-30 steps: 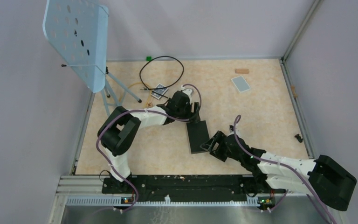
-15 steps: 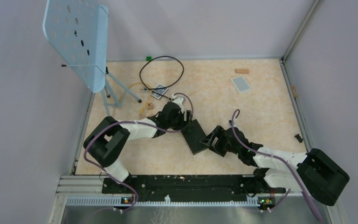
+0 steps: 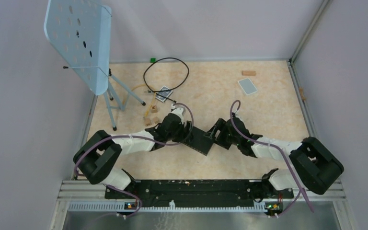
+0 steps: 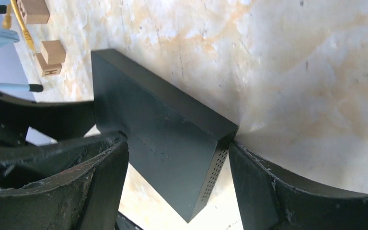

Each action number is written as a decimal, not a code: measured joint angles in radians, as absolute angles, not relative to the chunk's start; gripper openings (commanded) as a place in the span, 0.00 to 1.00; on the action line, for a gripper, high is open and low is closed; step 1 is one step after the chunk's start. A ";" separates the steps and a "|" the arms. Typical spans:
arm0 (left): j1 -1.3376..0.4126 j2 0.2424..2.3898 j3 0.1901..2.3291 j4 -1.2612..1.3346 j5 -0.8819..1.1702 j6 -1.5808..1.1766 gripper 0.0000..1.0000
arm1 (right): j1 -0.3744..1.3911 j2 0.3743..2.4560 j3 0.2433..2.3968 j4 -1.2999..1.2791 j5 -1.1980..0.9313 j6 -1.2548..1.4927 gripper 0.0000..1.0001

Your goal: Insert the plug into the switch port

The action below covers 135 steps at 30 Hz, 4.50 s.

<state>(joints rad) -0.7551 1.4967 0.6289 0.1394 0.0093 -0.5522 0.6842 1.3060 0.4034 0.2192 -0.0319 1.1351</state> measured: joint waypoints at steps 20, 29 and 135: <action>-0.937 1.420 0.588 0.041 -0.151 -0.661 0.81 | 0.648 1.684 0.880 -0.009 -0.002 0.871 0.75; -1.027 1.456 0.621 0.049 -0.046 -0.735 0.81 | 0.656 1.893 1.175 -0.070 -0.090 0.822 0.75; -0.258 1.779 1.180 -0.243 -0.225 -0.320 0.71 | 0.632 0.897 0.635 -0.522 0.009 0.641 0.75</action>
<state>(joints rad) -0.2577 1.7786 1.1801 -0.2432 -0.2249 -0.3202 0.6315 0.8967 0.6353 -0.5217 0.0093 0.6407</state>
